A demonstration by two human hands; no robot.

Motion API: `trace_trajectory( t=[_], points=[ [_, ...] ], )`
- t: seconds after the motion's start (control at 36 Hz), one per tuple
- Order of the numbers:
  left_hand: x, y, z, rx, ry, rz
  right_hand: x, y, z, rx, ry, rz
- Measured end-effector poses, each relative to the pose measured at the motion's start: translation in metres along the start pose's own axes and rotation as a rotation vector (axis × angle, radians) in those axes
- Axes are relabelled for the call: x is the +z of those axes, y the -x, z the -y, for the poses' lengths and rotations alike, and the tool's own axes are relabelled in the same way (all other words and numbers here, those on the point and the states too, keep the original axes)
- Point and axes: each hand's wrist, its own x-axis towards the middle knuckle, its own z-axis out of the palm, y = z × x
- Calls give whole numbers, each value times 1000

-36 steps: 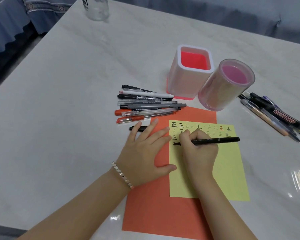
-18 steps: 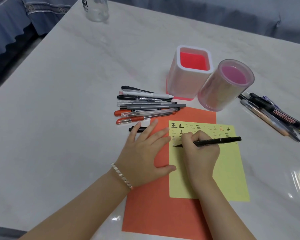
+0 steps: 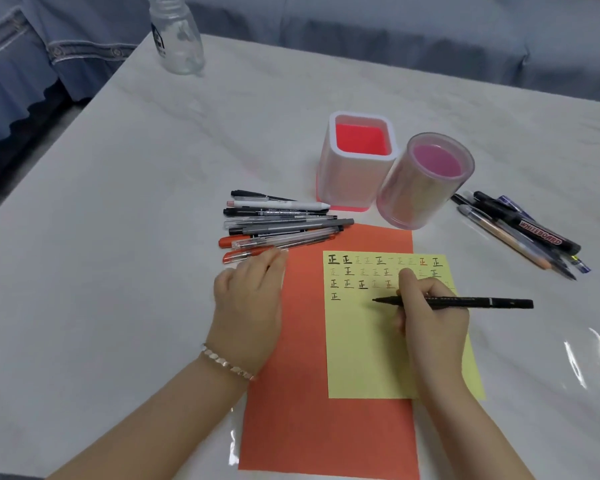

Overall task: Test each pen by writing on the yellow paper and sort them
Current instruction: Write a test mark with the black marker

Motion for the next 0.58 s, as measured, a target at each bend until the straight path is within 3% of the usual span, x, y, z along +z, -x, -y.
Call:
trace_trajectory(
  t=[0.11, 0.22, 0.33, 0.47, 0.58],
  points=[
    [-3, -2, 9, -1, -104, -76, -16, -1, 5, 6, 1, 31],
    [-11, -3, 11, -7, -52, 3, -26, -3, 9, -14, 15, 95],
    [-30, -7, -13, -292, 387, 82, -30, -3, 13, -5, -6, 164],
    [-43, -15, -42, -473, 747, 75, -29, 2, 30, 196, -349, 300],
    [-50, -19, -55, -607, 988, 206, -31, 9, 43, 70, -291, 264]
  ],
)
